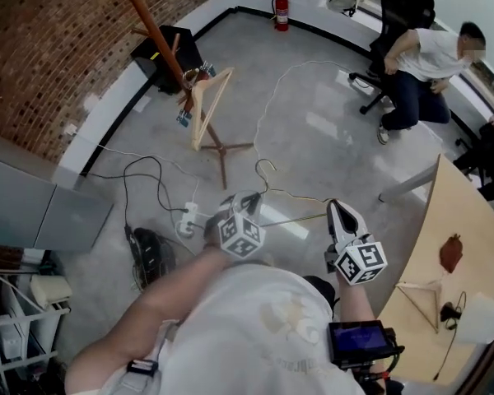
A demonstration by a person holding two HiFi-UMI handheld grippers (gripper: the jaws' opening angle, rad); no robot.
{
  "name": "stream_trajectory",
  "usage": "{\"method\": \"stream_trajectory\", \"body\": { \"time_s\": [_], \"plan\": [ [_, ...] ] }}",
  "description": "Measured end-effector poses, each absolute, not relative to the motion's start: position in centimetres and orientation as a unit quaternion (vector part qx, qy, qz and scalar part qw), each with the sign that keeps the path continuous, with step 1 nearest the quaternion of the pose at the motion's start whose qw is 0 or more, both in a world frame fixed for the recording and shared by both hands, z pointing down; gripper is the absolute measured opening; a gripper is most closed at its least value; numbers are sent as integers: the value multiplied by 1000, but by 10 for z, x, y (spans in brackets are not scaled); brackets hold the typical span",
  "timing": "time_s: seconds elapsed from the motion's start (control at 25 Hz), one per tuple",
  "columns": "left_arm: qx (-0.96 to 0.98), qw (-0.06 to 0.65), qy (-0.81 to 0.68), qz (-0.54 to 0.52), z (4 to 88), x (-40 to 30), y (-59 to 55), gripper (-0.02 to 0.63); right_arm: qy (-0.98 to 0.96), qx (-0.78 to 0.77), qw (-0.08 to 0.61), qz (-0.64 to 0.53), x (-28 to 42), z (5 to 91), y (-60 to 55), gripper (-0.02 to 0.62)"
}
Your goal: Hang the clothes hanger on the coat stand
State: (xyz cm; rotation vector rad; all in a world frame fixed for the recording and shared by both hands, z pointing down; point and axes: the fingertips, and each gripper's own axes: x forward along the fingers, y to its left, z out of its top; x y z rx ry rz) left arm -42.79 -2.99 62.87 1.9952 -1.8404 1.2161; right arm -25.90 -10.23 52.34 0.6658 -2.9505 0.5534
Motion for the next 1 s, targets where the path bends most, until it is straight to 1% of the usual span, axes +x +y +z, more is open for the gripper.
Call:
{"method": "stream_trajectory", "body": {
  "time_s": [0.16, 0.44, 0.72, 1.0],
  "plan": [
    [630, 111, -654, 404, 598, -465, -49, 15, -970, 153, 54, 179, -308, 488, -143, 14],
    [580, 147, -691, 404, 611, -487, -39, 15, -976, 75, 71, 192, -359, 511, -161, 14],
    [535, 164, -726, 400, 606, -536, -54, 15, -979, 7, 72, 188, -419, 508, -189, 14],
    [509, 165, -739, 410, 602, -562, -91, 15, -980, -34, 67, 184, -454, 505, -233, 14]
  ]
}}
